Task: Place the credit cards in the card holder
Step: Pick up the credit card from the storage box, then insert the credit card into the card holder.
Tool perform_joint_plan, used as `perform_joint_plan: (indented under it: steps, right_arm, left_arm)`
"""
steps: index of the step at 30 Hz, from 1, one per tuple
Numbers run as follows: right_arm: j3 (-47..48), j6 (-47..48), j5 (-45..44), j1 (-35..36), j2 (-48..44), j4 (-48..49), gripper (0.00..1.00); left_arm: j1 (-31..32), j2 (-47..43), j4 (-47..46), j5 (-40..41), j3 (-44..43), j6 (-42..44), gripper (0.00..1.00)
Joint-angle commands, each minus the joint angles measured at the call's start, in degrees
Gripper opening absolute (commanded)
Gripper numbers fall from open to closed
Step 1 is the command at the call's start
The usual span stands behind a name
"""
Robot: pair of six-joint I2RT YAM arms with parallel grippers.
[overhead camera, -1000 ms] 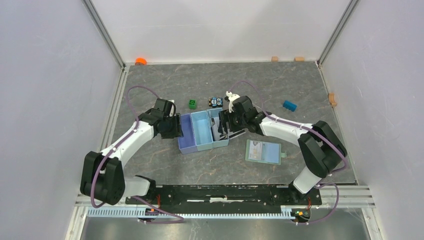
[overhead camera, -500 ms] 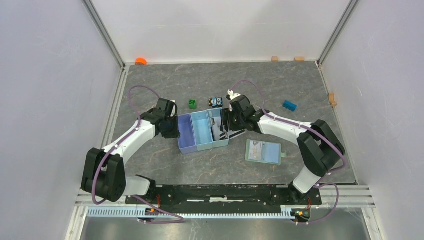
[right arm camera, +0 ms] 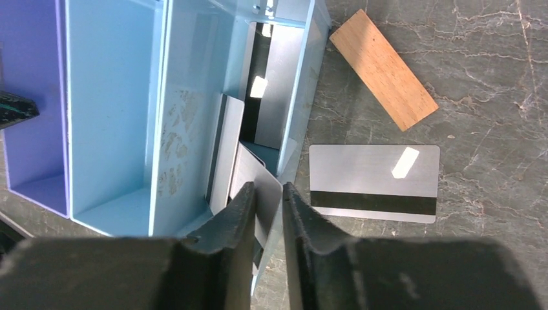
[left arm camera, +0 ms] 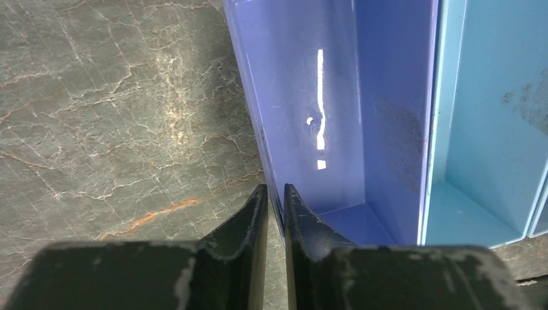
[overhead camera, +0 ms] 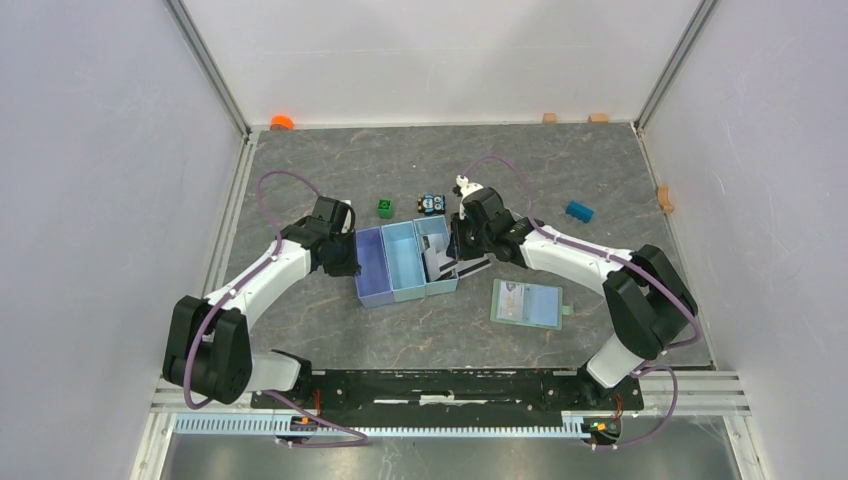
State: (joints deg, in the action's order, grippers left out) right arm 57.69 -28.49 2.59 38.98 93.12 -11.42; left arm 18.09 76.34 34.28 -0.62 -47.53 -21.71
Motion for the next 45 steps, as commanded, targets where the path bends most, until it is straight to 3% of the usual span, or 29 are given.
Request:
perform_joint_plan:
  steps: [1, 6, 9, 17, 22, 26, 28, 29, 31, 35, 39, 42, 45]
  right_arm:
    - [0.6, 1.7, -3.9, -0.9, -2.1, -4.1, 0.19]
    - [1.0, 1.7, -3.7, -0.9, -3.9, -4.5, 0.14]
    - [1.5, 1.8, -3.0, -0.9, -5.1, -4.7, 0.0]
    - [3.8, 4.0, 0.9, -1.1, -12.6, -6.1, 0.0]
    - [5.4, 9.2, 0.0, -3.2, -19.2, -13.3, 0.0]
    - [3.9, 15.0, -1.6, -8.3, -24.7, -20.2, 0.0]
    - [2.9, 18.7, -0.9, -11.4, -26.9, -23.1, 0.0]
    - [2.7, 20.3, -0.3, -12.9, -28.0, -24.7, 0.0]
    - [2.3, 24.0, 2.5, -14.8, -29.6, -27.1, 0.0]
    - [2.0, 29.9, 14.7, -15.2, -31.7, -30.7, 0.0]
    - [-1.1, 31.2, 30.0, -15.2, -34.1, -29.5, 0.0]
    - [-3.2, 30.4, 41.5, -15.1, -34.2, -27.6, 0.0]
    - [-4.8, 29.2, 46.9, -15.1, -34.4, -26.3, 0.0]
  left_arm:
    - [-0.6, 0.3, 0.7, 3.4, -1.6, 0.7, 0.17]
    - [-0.6, 0.2, 0.7, 3.8, -2.1, 0.9, 0.12]
    - [-0.6, 0.3, 0.7, 4.4, -2.5, 1.1, 0.09]
    - [-0.7, 0.9, 2.7, 8.8, -4.6, 2.4, 0.04]
    - [-1.1, 0.7, 4.0, 12.1, -6.3, 3.8, 0.09]
    - [-1.6, 0.8, 5.4, 14.3, -8.1, 5.2, 0.25]
    - [-1.6, 0.3, 6.6, 15.4, -9.7, 6.4, 0.46]
    - [-1.6, -0.4, 6.7, 16.0, -10.5, 7.4, 0.63]
    - [-1.6, -2.0, 7.0, 15.5, -12.7, 10.1, 0.76]
    - [0.9, -6.0, 6.3, 5.0, -17.7, 16.0, 0.77]
    - [12.4, -8.0, 3.1, -10.0, -19.5, 21.5, 0.76]
    - [19.9, -7.5, -1.5, -24.2, -18.8, 21.5, 0.76]
    - [22.7, -6.8, -8.2, -37.3, -16.2, 18.2, 0.78]
